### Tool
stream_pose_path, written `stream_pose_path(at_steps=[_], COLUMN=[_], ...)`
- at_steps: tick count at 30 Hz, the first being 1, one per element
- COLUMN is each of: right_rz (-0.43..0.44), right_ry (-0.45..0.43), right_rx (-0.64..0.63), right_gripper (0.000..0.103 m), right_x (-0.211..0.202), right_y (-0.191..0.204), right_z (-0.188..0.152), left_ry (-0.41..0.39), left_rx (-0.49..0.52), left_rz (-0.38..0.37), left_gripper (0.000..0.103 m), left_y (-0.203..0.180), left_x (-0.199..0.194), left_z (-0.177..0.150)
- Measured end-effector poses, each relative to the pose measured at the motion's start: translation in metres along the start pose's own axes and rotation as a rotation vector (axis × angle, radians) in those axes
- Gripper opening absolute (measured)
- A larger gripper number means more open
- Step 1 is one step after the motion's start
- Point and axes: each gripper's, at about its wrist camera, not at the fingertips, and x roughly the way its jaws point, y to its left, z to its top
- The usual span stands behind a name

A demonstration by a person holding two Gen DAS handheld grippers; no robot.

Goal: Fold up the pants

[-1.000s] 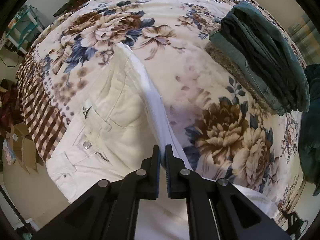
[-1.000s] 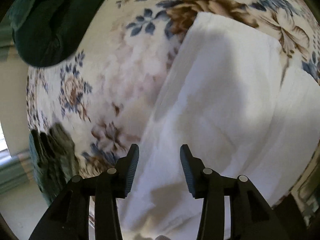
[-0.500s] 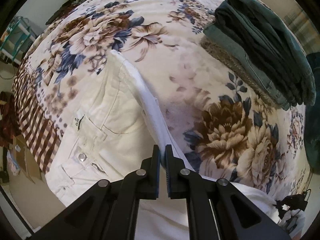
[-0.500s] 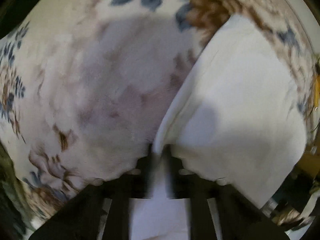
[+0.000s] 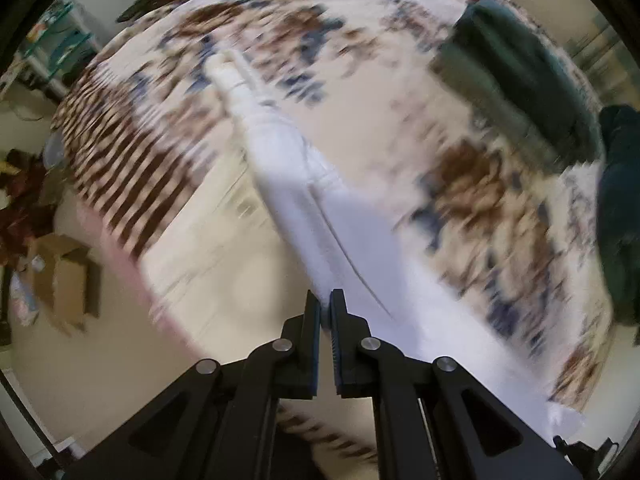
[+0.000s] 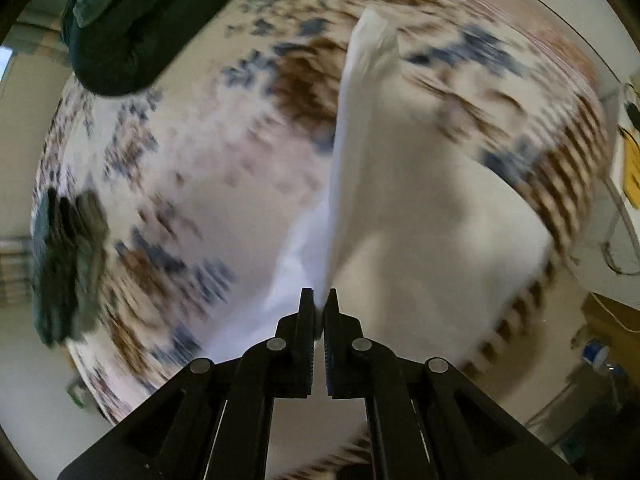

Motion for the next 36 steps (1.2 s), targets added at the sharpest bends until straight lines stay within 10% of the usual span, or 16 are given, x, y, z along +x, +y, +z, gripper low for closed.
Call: stream_pose_path(at_steps=[9,15,17,21,27,31,32,33,36], right_rz=[-0.031,0.065,0.058,0.056,0.025,-0.068,-0.084,-0.113,-0.123], right_ry=[0.099,0.080,0.012,-0.084,-0.141,-0.097,-0.091,-0.117,-0.225], right_rx=[0.058,0.065,0.070,0.045,-0.153,-0.215,-0.232,-0.257,-0.296], right_gripper=[0.004,0.033,0.036,0.042,0.056,0.056,0.047,0.016,0.008], right_x=[0.084,0.065,0.042,0.009,0.025,0.063,0.066,0.065,0.047], right_y=[-0.103,-0.142,-0.157,-0.164,-0.126,-0.090,-0.087,-0.082,-0.074], right_z=[-0.058,-0.049,-0.038,0.002,0.094,0.121,0.123,0.120,0.107], left_ry=[0.127,0.051,0.017,-0.060,-0.114,-0.110,-0.110,-0.110,-0.091], left_rx=[-0.064,-0.054,-0.027,0.040,0.205,0.321,0.357,0.379,0.427], left_rz=[0.148,0.128,0.128,0.131,0.139,0.152,0.155,0.159,0.152], left_gripper=[0.007,0.010,0.019,0.069,0.074,0.074,0.074,0.074,0.074], left_y=[0.064,0.055,0.048,0.025,-0.028,-0.070,-0.083,-0.090,-0.107], left_x=[0.111,0.090,0.075,0.049,0.058,0.082,0.089,0.093,0.102], left_z=[-0.074,-0.076,-0.077,-0.082,-0.095,-0.106,-0.109,-0.110,-0.114])
